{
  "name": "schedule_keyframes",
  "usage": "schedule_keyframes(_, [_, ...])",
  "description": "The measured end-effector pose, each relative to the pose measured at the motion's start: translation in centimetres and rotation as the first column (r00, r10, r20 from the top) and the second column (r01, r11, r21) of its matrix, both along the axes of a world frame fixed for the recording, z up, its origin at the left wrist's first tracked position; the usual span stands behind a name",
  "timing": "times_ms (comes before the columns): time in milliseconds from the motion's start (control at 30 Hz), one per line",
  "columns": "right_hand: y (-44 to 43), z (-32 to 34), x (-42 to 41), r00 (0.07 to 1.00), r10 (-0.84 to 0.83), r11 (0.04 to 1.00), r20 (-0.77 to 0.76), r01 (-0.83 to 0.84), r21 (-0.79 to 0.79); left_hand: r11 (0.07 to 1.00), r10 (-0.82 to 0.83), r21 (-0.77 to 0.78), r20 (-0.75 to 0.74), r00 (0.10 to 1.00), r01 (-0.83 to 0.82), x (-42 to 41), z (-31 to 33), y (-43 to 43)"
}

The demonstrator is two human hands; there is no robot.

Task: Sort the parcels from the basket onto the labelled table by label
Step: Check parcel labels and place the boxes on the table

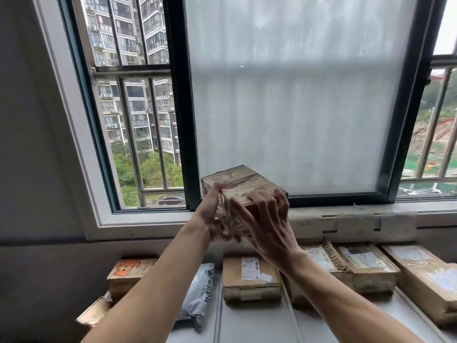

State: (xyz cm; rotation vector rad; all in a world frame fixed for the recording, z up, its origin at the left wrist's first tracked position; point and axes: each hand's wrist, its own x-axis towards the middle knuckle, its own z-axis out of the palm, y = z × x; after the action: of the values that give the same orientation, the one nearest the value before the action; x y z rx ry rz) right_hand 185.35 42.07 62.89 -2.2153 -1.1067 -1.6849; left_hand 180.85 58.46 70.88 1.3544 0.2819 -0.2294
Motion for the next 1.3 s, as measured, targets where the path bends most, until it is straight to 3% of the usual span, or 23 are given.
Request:
schedule_keyframes(133, [-0.7,1.0,-0.5,0.984,0.062,0.989,-0.164,-0.038,0.146,0.992,0.125,0.013,0.077,0.989,-0.127,-0.2,-0.9,1.0])
schedule_keyframes(267, [-1.7,3.3,-1.1,0.9,0.201,0.937,-0.387,-0.061,0.345,0.963,0.259,0.017,0.209,0.943,-0.269,-0.7,-1.8,2.4])
schedule_keyframes(333, [-2.4,4.2,-1.2,0.803,0.351,0.869,-0.481,-0.088,0.487,0.962,0.267,-0.023,0.286,0.92,-0.272,-1.0,-2.0,2.9])
schedule_keyframes(400, [-3.2,5.3,-1.4,0.61,0.567,0.743,-0.554,-0.087,0.664,0.979,0.194,-0.024,0.386,0.902,-0.201,-1.3,-2.1,3.4])
schedule_keyframes(467, [-4.1,6.6,-1.5,0.421,0.721,0.622,-0.551,-0.041,0.782,0.995,0.061,0.043,0.494,0.867,-0.095,-1.3,-1.8,3.5])
schedule_keyframes(533, [-4.7,7.5,-1.5,0.315,0.795,0.552,-0.519,-0.02,0.834,0.995,-0.027,0.096,0.559,0.829,-0.033,-1.3,-1.4,3.6])
schedule_keyframes(667, [-5.2,8.3,-1.9,0.198,0.884,0.44,-0.423,-0.049,0.897,0.986,-0.101,0.168,0.637,0.765,-0.009,-1.1,-0.1,3.3])
schedule_keyframes(800, [-5.0,7.9,-2.1,0.089,0.929,0.362,-0.359,-0.031,0.931,0.977,-0.159,0.213,0.612,0.774,0.032,-1.5,0.3,2.5])
schedule_keyframes(1200, [-4.5,6.9,-2.7,0.003,0.896,0.44,-0.445,0.135,0.888,0.979,-0.187,0.173,0.568,0.801,0.106,-0.9,-2.0,1.8])
schedule_keyframes(1300, [-4.2,6.9,-2.8,0.009,0.921,0.382,-0.389,0.168,0.909,0.987,-0.153,0.121,0.581,0.8,0.101,-0.5,-2.1,1.8])
